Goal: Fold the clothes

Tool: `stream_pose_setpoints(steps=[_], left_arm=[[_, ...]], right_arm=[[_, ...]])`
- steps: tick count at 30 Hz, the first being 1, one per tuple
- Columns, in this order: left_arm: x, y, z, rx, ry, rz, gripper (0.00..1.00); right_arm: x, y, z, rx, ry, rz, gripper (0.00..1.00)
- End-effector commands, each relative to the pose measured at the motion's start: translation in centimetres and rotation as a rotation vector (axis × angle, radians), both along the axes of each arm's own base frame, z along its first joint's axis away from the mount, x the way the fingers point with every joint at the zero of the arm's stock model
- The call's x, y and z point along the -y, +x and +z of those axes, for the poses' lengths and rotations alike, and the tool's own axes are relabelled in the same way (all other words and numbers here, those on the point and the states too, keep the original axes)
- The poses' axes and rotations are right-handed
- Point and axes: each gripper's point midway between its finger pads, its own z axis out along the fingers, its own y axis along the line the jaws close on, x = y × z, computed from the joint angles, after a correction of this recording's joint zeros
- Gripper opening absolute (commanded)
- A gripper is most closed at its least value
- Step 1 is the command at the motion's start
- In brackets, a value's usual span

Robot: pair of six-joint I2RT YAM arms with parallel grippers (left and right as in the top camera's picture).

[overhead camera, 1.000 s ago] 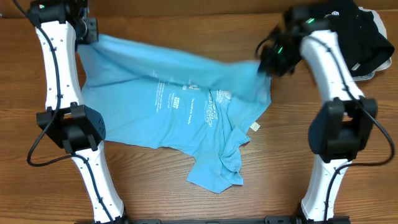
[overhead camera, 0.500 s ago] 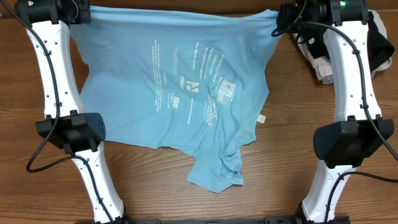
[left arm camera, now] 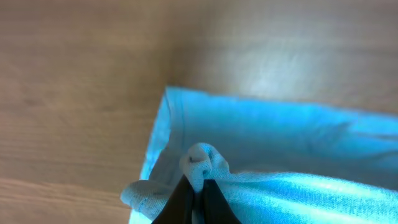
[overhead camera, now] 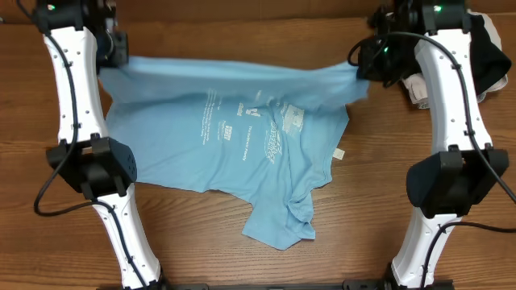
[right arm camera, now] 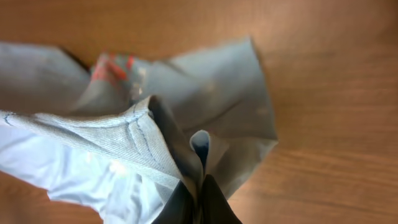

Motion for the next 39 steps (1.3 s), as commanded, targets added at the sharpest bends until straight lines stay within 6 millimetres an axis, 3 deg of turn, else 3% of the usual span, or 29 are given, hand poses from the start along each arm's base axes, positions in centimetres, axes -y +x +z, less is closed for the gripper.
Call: stream_pose_setpoints(steps=[1,6,12,13,14,16,19,22,25,29,32,35,38,39], left_arm=[[-1.5,-1.4,-3.1,-0.098,0.043,0.040,0.04],[-2.3,-2.7,-5.9,-0.174,0.049,0.057,0.04],[-2.6,-3.5,-7.7,-0.215,0.040,0.064,0.04],[-2.6,-3.6,-7.8,-0.221,0.039,0.063,0.05],[-2.5,-3.6,-7.9,-0.224,0.032,0.061,0.36],[-1.9,-3.4,-7.9,-0.216,0.010,0.053,0.79],[-1.2,-3.1,-7.9,-0.207,-0.012,0.037,0.97],[-1.1,-3.3,-7.1,-0.208,-0.010,0.021,1.00],[-0.6,-3.1,-4.3,-0.163,-0.035,0.024,1.00],[-0.1,-2.7,3.1,-0.006,-0.044,0.013,1.00],[0.1,-3.2,9.3,0.144,-0.015,0.012,1.00],[0.5,-4.6,15.3,0.292,0.010,0.006,1.00],[1.4,-6.7,19.1,0.371,0.006,-0.008,1.00],[2.0,-8.3,20.5,0.386,-0.005,-0.016,1.00]], right_arm=[[-1.0,-2.0,-3.1,-0.107,0.014,0.014,0.04],[-3.3,-4.0,-7.3,-0.208,0.059,0.055,0.04],[-4.6,-5.3,-9.5,-0.254,0.061,0.065,0.04],[-4.6,-5.4,-9.6,-0.260,0.060,0.065,0.15],[-4.5,-5.7,-9.7,-0.273,0.059,0.065,0.35],[-4.2,-6.2,-9.7,-0.293,0.039,0.063,0.50],[-3.4,-6.4,-9.8,-0.302,0.012,0.053,0.57],[-2.9,-5.9,-8.7,-0.277,0.017,0.035,0.58],[-2.5,-5.2,-5.3,-0.198,0.025,0.023,0.59],[-2.4,-5.4,1.9,-0.033,0.038,0.025,0.61],[-2.4,-6.9,7.2,0.086,0.052,0.010,0.61],[-2.2,-9.1,11.1,0.174,0.068,-0.016,0.61],[-1.8,-11.6,13.7,0.225,0.075,-0.045,0.61],[-1.6,-13.0,14.8,0.242,0.071,-0.068,0.60]])
